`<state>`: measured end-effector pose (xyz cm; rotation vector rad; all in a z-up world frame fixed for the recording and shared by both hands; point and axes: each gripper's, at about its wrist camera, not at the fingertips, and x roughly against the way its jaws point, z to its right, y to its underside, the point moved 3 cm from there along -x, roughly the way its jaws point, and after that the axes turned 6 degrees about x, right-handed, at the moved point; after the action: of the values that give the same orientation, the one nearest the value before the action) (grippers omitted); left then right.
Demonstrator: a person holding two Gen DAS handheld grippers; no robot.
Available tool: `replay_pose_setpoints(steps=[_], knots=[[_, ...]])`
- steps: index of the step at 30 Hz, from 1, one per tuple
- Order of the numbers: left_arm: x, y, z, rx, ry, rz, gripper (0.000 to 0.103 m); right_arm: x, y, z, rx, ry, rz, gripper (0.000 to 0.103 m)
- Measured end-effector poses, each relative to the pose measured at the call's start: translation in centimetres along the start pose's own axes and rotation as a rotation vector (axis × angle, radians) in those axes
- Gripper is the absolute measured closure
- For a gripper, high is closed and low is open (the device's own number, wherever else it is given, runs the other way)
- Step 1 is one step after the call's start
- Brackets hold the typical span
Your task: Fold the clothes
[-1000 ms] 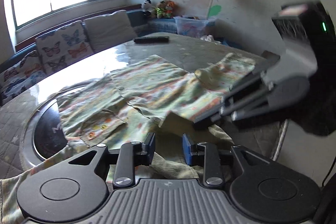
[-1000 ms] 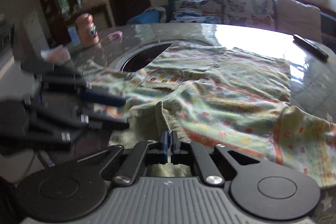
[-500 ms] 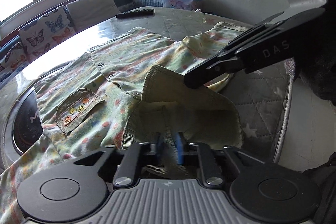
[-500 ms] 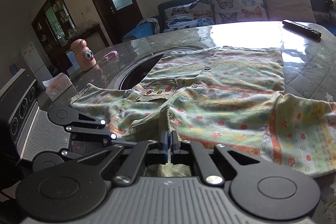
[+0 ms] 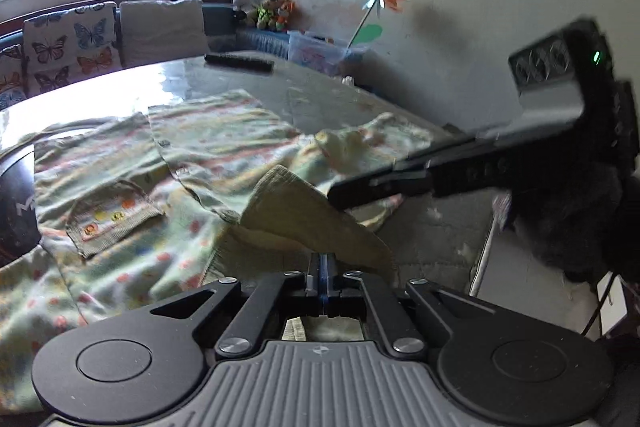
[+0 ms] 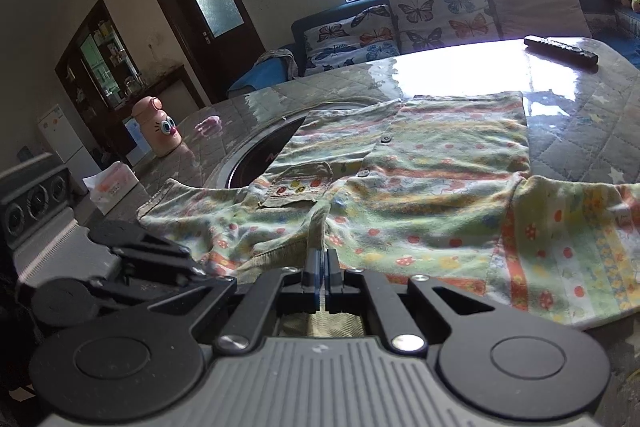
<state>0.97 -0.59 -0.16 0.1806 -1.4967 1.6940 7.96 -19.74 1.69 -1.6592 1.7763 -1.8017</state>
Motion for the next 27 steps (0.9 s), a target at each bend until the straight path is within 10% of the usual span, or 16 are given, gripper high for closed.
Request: replay_pose_setpoints(steps=[9,18,23,27], knots=[[1.8,-1.9,-4.1,0.092,-0.175,0.087,0.103,-0.4,0.0,-1.4,0.082,-0.006,-0.027,0.097],[1.1,-1.8,-5.2,0.109,-0.199,0.069,0.102,-4.0,1.5,-5.0,0.298,0.004,-0.105,0.077],[0.5,-1.8,-5.4,0.103,-0.203,0.057,0.102,-5.5,2.2,-5.8,0.348,0.037,-0.141,0.080],[-0.2,-2.0,-5.8,0.104,-0.218,0.048,0.102,-4.6,1.9,-5.5,0.322,0.040,-0.101,0.101]])
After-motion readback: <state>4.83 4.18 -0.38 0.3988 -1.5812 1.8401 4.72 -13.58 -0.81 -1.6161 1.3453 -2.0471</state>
